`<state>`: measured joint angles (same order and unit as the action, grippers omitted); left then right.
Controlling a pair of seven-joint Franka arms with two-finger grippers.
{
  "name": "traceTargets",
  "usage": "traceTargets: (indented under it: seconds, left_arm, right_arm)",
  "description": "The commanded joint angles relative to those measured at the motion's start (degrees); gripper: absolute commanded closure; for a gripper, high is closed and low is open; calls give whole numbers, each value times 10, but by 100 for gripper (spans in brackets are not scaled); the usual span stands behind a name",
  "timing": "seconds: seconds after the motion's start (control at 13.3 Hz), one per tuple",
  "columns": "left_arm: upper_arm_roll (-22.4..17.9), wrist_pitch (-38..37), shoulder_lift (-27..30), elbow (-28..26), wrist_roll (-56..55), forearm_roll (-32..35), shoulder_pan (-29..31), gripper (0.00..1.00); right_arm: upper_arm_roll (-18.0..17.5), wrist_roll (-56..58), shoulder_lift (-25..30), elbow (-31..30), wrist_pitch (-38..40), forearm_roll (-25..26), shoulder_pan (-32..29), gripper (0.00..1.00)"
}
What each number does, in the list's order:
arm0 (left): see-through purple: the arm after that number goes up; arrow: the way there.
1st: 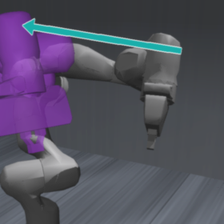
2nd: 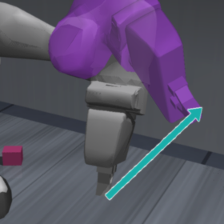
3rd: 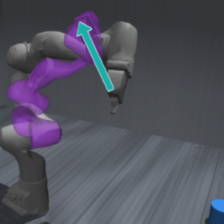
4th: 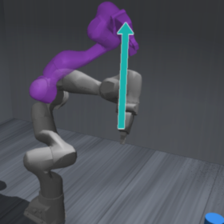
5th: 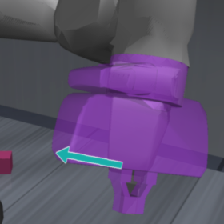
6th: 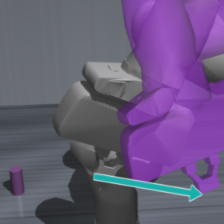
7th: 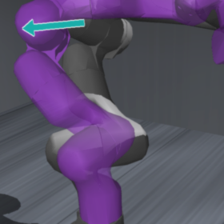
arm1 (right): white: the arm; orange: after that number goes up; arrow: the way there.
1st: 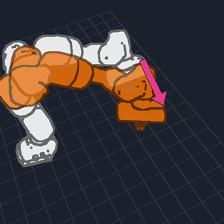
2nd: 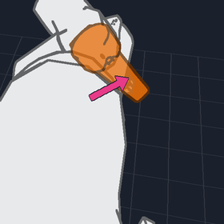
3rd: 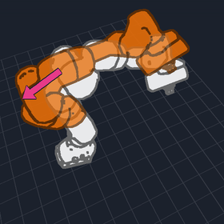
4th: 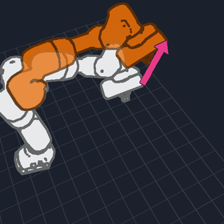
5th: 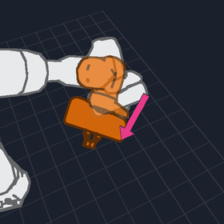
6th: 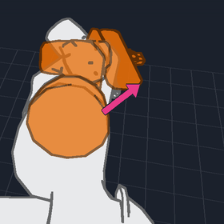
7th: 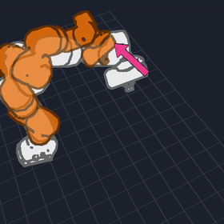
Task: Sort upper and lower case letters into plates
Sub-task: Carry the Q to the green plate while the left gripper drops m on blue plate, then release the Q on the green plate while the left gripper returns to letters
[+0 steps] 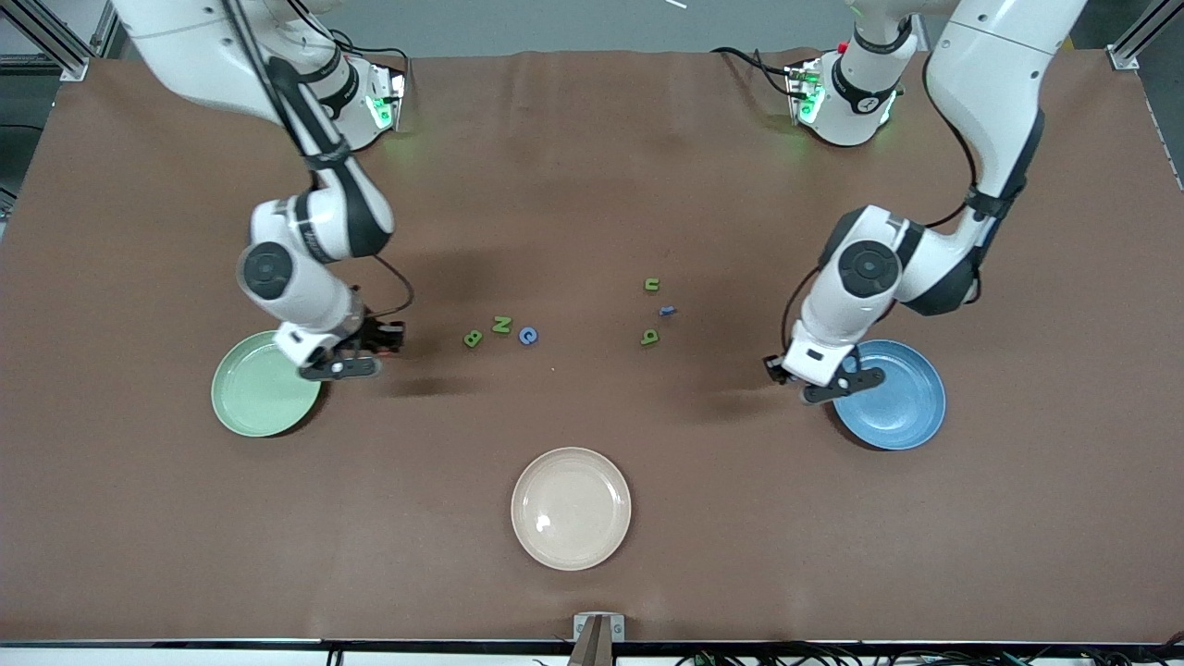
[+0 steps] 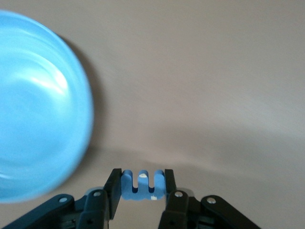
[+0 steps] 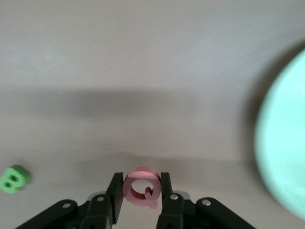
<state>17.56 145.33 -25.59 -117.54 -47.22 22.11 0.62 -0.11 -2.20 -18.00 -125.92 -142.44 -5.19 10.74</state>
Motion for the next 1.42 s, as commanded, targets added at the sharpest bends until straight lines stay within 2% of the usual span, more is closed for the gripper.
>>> traceTargets:
  seconds: [0.0,0.22,0.3,0.37,0.6,0.75,1.12,1.35]
  left_arm:
    - [3,2,3,-2,19,66,59,97]
    - [3,2,-15,16,74,74,104,96]
    - [3,2,-18,20,77,74,105,92]
    - [2,3,-24,22,76,74,105,77]
    - [3,3,-25,22,80,76,126,0]
    - [11,3,-18,25,72,75,116,0]
    - [92,2,-24,34,44,68,101,0]
    - [99,2,-44,61,16,65,37,7]
  right_arm:
    - [-9,104,17,-14,8,-2,-75,82]
    - [-9,204,13,-6,8,2,-134,82]
    - [-9,229,12,-6,6,2,-156,82]
    - [-9,253,4,-4,1,2,-171,82]
    - [-9,304,-26,6,-6,2,-208,82]
    - [-9,319,-40,6,-24,3,-213,82]
    - [-8,320,-48,0,-35,3,-210,81]
    - [-8,320,-53,0,-34,3,-210,79]
